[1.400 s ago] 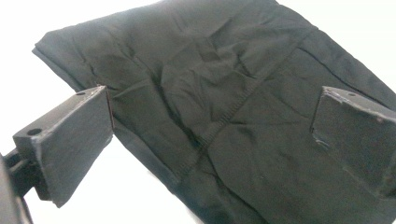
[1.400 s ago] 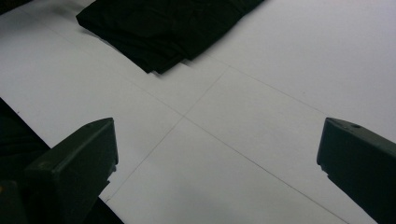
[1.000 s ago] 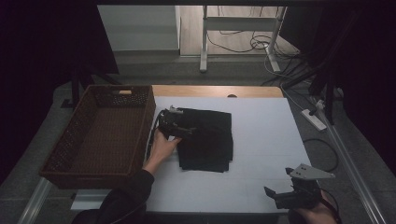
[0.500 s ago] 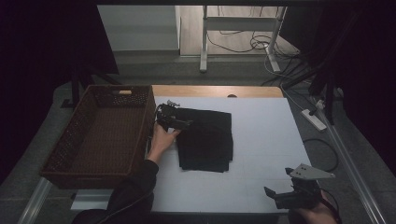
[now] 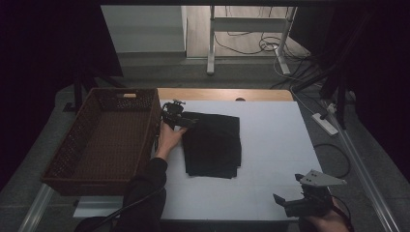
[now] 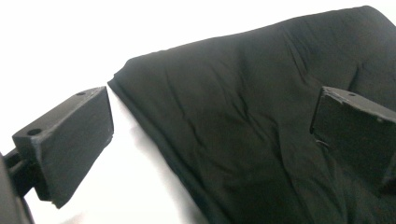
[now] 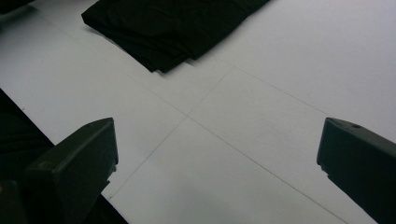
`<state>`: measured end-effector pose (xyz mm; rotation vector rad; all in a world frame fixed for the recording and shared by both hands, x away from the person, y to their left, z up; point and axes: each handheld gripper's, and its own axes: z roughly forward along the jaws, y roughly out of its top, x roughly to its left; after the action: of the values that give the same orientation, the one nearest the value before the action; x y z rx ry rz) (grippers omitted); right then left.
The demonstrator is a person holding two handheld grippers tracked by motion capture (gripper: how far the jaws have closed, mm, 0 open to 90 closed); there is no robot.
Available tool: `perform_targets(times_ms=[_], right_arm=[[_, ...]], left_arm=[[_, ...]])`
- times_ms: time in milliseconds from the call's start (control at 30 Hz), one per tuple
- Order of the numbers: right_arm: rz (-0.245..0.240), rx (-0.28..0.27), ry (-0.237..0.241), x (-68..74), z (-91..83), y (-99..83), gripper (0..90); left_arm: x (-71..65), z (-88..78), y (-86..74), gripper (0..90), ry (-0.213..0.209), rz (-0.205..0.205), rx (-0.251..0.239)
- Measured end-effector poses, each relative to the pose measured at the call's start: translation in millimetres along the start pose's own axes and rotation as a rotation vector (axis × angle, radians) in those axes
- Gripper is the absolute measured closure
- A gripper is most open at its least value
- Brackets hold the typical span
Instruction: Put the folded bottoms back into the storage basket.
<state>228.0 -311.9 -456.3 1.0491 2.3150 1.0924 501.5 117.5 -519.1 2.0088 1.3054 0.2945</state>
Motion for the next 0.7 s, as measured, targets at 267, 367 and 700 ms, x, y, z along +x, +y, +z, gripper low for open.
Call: perform_targets(times_ms=[267, 367, 700], right_arm=[[0.002, -0.003, 0.007, -0.4, 0.0, -0.2, 0.0], [0.001, -0.003, 0.007, -0.2, 0.0, -0.1, 0.0], [0.001, -0.007, 0.012, -0.9, -0.4, -0.4, 0.0]], left_arm=[[10.4, 10.0, 14.0, 0.0, 0.041, 0.028, 0.028], [14.2, 15.9, 17.4, 0.1, 0.044, 0.026, 0.042], [24.1, 36.0, 23.2, 1.9, 0.108, 0.069, 0.124]])
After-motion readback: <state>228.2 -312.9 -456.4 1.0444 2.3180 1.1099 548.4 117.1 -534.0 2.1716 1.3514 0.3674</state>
